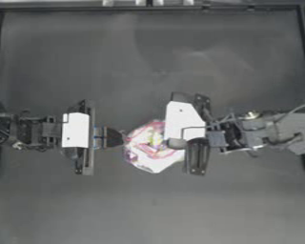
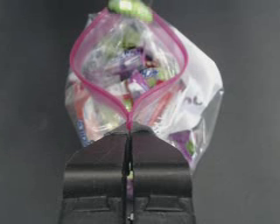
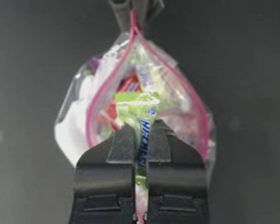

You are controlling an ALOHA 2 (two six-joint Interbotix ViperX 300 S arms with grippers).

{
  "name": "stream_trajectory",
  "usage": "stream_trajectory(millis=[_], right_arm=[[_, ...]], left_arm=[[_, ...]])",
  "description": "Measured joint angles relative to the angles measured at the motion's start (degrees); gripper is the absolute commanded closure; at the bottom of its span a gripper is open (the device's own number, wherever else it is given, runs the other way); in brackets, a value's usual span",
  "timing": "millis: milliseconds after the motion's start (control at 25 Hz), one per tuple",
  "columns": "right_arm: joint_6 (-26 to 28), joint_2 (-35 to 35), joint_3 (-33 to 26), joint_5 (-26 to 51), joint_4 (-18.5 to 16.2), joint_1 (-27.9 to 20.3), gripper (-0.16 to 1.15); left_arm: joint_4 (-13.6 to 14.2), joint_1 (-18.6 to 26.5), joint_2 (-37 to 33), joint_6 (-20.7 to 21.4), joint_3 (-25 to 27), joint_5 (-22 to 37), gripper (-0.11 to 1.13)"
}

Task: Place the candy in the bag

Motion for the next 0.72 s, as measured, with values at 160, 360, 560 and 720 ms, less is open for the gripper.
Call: stream_trajectory(millis=[160, 360, 560, 720], right_arm=[[0.00, 2.02, -0.53, -1.05, -0.88, -0.35, 0.92], [0.00, 3.69, -0.79, -1.23, -1.76, -0.62, 0.91], [0.00, 4.39, -1.05, -1.49, -2.11, -0.88, 0.58], [0.00, 4.83, -1.41, -1.76, -1.67, -1.32, 0.14]], left_arm=[[-0.09, 0.09, 0.00, 0.00, 0.00, -0.18, 0.97], [0.00, 0.09, 0.00, 0.00, 0.00, -0.18, 0.97], [0.00, 0.09, 0.00, 0.00, 0.00, -0.26, 0.97], [0.00, 0.09, 0.00, 0.00, 0.00, -0.26, 0.97]])
